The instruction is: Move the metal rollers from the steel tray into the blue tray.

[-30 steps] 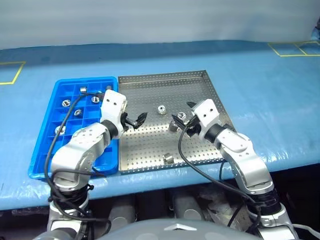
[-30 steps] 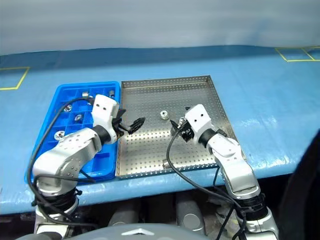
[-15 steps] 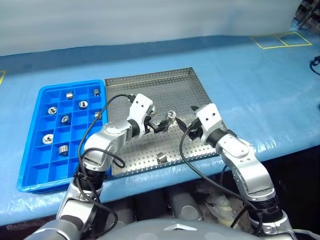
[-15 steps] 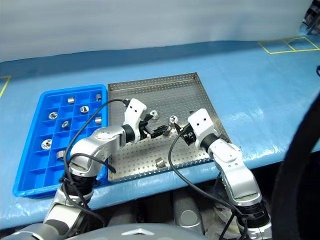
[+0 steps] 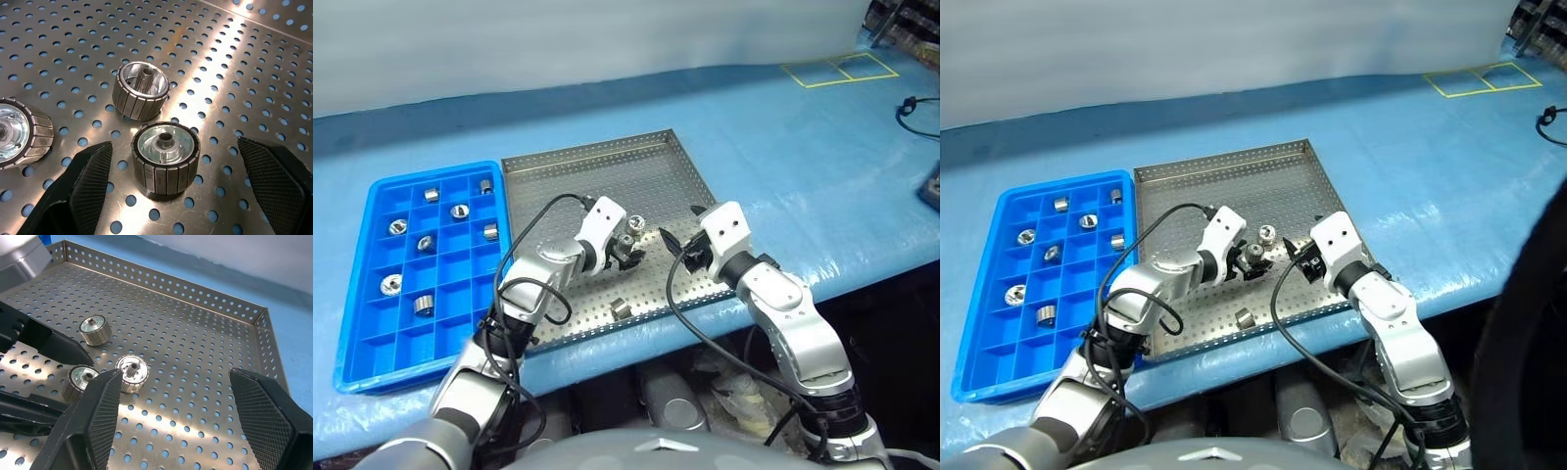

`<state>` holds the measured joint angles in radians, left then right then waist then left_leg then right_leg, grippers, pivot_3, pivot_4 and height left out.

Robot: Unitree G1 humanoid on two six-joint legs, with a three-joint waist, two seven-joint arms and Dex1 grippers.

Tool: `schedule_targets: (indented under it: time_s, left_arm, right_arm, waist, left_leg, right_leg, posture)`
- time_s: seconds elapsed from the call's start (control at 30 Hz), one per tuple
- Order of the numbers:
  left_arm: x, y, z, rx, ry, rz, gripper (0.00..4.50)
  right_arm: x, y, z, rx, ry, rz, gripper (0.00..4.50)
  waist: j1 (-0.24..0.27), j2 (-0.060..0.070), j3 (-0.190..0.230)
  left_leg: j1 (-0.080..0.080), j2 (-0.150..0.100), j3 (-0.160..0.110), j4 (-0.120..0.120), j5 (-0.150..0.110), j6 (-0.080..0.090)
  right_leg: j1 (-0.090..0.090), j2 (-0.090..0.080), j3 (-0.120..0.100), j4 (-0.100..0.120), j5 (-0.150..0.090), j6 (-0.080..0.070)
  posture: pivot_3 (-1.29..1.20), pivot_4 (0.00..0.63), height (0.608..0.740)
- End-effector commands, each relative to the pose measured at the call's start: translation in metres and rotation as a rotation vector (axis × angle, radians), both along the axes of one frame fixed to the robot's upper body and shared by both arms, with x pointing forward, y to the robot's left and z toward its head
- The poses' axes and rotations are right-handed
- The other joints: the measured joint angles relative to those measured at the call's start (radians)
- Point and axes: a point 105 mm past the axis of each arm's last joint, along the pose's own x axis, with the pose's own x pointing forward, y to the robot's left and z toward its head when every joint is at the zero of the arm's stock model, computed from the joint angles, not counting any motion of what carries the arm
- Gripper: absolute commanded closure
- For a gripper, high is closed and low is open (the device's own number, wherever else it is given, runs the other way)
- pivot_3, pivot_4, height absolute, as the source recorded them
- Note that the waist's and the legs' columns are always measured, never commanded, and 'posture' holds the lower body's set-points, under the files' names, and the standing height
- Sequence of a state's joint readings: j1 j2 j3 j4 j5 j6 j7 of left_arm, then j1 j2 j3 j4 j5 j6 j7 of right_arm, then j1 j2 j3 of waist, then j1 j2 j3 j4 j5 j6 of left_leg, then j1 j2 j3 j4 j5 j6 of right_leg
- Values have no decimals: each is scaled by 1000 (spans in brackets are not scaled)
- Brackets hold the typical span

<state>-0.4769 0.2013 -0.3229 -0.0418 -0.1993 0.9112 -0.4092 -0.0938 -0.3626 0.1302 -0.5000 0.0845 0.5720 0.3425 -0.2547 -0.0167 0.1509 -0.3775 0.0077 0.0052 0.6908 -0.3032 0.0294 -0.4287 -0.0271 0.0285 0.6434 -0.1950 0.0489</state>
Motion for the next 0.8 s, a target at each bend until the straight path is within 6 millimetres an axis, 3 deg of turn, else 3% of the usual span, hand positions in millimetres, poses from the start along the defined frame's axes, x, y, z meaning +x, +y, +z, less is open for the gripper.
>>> schedule_targets:
  time_s: [0.03, 0.13, 0.27, 0.43, 0.57, 0.8]
  left_arm:
    - [5, -5, 4, 15, -36, -5, 68]
    - [6, -6, 3, 8, -36, -1, 585]
    - [7, -8, 8, -6, -58, 6, 1872]
    - [9, -4, 10, -13, -70, 27, 1872]
    - [10, -1, 11, -23, -76, 43, 2780]
    - [1, 9, 22, -59, -107, 57, 2810]
  right_arm:
    - [-2, 1, 18, 12, -80, 5, 839]
    - [-2, 2, 19, 12, -80, 7, 839]
    - [-2, 2, 18, 12, -79, 10, 839]
    - [-1, 4, 19, 13, -80, 17, 839]
    - [-1, 5, 19, 15, -80, 22, 839]
    - [0, 8, 19, 17, -81, 32, 839]
  waist:
    - [0, 0, 0]
    - [0, 0, 0]
    - [-1, 0, 0]
    - [0, 0, 0]
    - [0, 0, 0]
    - [1, 0, 0]
  left_leg:
    - [0, 0, 0, 0, 0, 0]
    - [0, 0, 0, 0, 0, 0]
    - [0, 0, 0, 0, 0, 0]
    - [0, 0, 0, 0, 0, 0]
    - [0, 0, 0, 0, 0, 0]
    - [0, 0, 0, 0, 0, 0]
  right_leg:
    - [0, 0, 0, 0, 0, 0]
    - [0, 0, 0, 0, 0, 0]
    - [0, 0, 0, 0, 0, 0]
    - [0, 0, 1, 0, 0, 0]
    - [0, 0, 1, 0, 0, 0]
    - [0, 0, 1, 0, 1, 0]
  posture:
    - [-358, 150, 740]
    - [-357, 150, 740]
    - [-357, 150, 740]
    - [-344, 150, 740]
    - [-342, 150, 740]
    - [-328, 150, 740]
